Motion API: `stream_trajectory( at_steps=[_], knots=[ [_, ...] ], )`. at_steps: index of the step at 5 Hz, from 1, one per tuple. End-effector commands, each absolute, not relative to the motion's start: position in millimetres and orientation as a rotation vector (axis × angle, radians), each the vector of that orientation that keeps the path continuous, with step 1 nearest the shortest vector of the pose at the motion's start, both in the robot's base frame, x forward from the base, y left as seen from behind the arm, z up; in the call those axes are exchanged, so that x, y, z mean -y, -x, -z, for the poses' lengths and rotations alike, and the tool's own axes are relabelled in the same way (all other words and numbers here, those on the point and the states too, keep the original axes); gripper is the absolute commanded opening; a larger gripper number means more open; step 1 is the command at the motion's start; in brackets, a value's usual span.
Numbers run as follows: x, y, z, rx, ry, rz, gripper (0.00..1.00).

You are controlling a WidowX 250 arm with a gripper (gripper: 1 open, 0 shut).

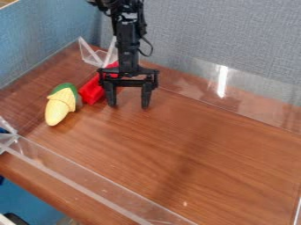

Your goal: Put the red object to the left side of the table

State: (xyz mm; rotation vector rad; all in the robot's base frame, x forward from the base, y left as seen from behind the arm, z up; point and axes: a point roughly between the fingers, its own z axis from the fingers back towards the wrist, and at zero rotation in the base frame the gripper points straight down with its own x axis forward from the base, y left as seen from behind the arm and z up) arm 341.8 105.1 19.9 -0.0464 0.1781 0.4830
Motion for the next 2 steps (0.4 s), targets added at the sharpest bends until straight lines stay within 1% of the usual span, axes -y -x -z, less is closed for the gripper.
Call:
stream_trajectory(
  at_steps=[1, 2],
  knots=[
    [-120.7, -346.3, -60.0, -0.080, 0.045, -0.448, 1.00],
    [-125.0, -349.0, -64.2, -0.072, 0.054, -0.479, 1.00]
  ],
)
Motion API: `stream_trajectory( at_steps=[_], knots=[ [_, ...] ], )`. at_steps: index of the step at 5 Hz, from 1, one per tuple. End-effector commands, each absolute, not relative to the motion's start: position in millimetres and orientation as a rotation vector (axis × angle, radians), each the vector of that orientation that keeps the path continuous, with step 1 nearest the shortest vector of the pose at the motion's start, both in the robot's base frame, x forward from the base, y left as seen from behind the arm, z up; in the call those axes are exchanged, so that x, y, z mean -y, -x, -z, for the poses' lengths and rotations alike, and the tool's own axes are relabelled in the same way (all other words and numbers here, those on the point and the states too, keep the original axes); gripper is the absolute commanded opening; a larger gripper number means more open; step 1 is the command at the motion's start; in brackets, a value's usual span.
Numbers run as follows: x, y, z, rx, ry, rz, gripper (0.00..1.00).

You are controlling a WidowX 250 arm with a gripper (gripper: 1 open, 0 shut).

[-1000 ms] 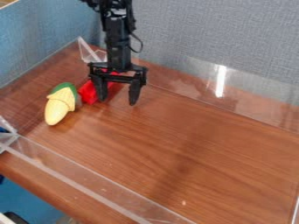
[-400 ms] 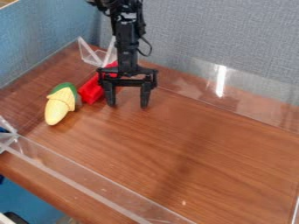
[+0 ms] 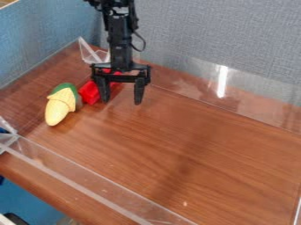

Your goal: Put the red object to the left side of the table

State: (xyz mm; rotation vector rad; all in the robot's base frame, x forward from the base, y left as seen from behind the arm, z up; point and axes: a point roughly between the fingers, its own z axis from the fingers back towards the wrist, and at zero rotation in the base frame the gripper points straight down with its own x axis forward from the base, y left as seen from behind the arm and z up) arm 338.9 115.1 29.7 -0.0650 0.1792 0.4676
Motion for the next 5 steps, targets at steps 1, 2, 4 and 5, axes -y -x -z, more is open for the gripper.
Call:
stream_trajectory(
  at_steps=[1, 2, 4, 5],
  knots=[
    [-127.3, -351.5, -66.1, -0.070, 0.048, -0.506, 1.00],
    [-129.2, -350.2, -66.2, -0.069, 0.038, -0.514, 1.00],
    [-114.2, -357.5, -57.7, -0.074, 0.034, -0.367, 1.00],
    [-108.4, -360.6, -53.1, -0.078, 0.030, -0.298, 1.00]
  ],
)
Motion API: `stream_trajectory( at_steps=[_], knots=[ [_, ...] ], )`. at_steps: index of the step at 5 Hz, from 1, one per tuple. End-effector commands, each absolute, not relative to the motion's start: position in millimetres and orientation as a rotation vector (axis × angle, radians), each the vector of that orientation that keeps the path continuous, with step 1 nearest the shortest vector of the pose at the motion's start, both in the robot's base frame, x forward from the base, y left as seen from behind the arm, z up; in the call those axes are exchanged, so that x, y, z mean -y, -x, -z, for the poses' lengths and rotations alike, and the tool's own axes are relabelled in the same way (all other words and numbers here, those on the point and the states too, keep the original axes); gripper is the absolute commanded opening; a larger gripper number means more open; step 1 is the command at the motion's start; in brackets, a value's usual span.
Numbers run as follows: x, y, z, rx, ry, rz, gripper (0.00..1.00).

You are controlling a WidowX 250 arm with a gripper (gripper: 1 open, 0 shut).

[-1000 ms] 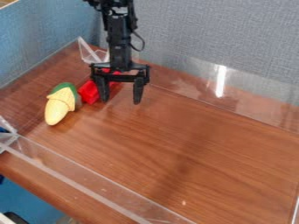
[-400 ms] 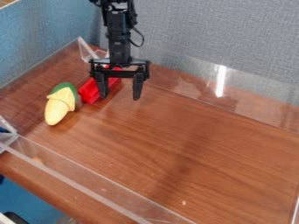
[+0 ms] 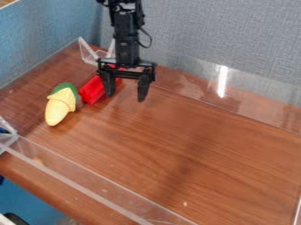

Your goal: Put the red object to the left side of the table

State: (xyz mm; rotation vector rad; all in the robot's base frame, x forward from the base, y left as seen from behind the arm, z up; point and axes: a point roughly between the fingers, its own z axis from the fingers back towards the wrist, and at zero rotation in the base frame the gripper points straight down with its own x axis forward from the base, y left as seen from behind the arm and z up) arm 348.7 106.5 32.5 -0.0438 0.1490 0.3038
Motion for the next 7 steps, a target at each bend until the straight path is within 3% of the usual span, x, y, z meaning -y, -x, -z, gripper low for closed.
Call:
stream_trajectory(
  at_steps=[1, 2, 4, 7],
  knots=[
    [-122.5, -362.3, -48.7, -0.080, 0.034, -0.361, 1.00],
    [-136.1, -362.1, -44.4, -0.080, 0.039, -0.427, 1.00],
    [-142.8, -344.9, -67.5, -0.068, 0.050, -0.229, 1.00],
    [-119.1, -350.3, -69.6, -0.053, 0.061, -0.202, 1.00]
  ],
)
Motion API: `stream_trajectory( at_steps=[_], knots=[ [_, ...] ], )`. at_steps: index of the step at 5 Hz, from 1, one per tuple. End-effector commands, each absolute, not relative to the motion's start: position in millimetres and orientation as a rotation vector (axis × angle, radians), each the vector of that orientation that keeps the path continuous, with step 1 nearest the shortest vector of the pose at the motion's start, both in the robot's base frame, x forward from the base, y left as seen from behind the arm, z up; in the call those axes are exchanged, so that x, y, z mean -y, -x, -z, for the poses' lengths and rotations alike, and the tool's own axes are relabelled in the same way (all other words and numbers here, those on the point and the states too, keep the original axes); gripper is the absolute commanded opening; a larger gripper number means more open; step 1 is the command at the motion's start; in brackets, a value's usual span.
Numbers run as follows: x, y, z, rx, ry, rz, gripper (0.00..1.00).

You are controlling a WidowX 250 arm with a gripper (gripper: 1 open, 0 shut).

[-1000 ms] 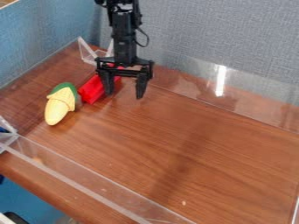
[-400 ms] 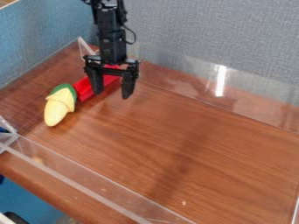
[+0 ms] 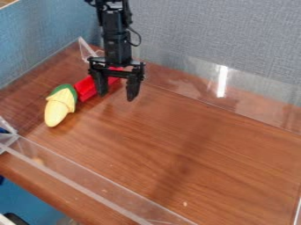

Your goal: Put the red object to the left side of the table

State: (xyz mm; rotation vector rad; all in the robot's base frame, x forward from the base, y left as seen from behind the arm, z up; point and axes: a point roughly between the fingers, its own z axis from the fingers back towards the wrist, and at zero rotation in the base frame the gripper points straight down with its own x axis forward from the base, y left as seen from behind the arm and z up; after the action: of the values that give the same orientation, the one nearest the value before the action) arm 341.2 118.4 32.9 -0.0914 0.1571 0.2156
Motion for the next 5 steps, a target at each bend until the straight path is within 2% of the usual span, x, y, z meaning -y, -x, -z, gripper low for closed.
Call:
stream_trajectory(
  at_steps=[1, 2, 5],
  knots=[
    [-130.0, -347.1, -75.8, -0.054, 0.061, -0.184, 1.00],
    [-148.2, -343.4, -80.0, -0.061, 0.051, -0.180, 1.00],
    [-157.1, -334.1, -88.5, -0.063, 0.048, -0.211, 1.00]
  ],
)
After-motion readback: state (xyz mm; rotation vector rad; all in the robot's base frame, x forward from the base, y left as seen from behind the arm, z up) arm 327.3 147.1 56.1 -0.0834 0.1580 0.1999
